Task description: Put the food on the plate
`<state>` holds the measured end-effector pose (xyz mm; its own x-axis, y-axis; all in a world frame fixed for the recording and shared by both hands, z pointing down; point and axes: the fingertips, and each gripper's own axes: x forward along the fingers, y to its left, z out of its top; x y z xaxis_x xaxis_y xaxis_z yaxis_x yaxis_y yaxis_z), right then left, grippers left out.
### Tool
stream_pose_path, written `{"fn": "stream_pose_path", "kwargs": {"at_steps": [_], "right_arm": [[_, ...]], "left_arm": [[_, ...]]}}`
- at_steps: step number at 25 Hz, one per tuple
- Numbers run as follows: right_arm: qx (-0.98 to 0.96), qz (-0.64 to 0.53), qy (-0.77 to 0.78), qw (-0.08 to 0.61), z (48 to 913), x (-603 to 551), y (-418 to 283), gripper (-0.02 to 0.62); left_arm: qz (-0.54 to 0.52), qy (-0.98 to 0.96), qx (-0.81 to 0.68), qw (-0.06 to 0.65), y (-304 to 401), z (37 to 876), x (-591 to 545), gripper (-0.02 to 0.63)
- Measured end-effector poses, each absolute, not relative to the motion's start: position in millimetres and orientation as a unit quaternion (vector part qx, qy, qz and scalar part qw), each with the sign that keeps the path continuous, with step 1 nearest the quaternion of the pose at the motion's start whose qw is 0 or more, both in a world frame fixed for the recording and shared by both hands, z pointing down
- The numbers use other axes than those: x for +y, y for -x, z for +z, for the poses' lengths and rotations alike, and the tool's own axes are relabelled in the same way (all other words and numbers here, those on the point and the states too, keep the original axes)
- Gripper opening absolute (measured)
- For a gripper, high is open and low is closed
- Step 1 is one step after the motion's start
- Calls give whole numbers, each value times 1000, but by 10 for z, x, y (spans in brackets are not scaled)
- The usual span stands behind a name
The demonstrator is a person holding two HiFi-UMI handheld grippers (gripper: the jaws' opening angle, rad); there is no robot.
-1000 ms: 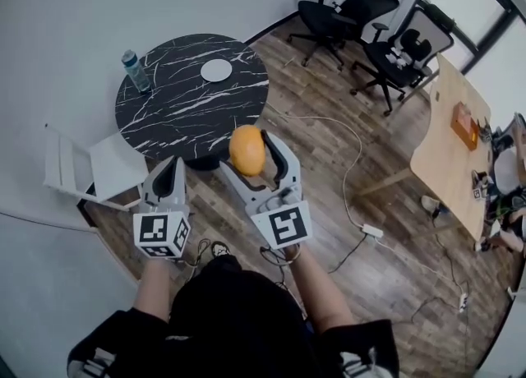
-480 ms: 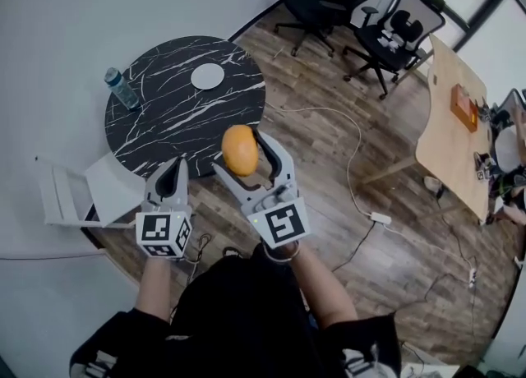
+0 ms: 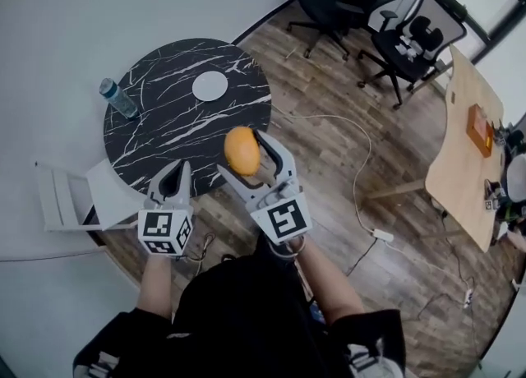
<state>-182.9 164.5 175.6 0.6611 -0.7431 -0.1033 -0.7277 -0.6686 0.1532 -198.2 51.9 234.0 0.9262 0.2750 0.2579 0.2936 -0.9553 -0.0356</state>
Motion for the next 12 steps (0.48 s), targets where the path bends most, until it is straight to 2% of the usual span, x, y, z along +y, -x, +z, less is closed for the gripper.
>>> {"fn": "stream_pose_path", "kwargs": {"at_steps": [12], "right_arm": [[-448, -36, -892, 47, 2044, 2301, 645, 341]], "left_arm": [[-168, 978, -120, 30, 826, 2557, 1153, 0]]}}
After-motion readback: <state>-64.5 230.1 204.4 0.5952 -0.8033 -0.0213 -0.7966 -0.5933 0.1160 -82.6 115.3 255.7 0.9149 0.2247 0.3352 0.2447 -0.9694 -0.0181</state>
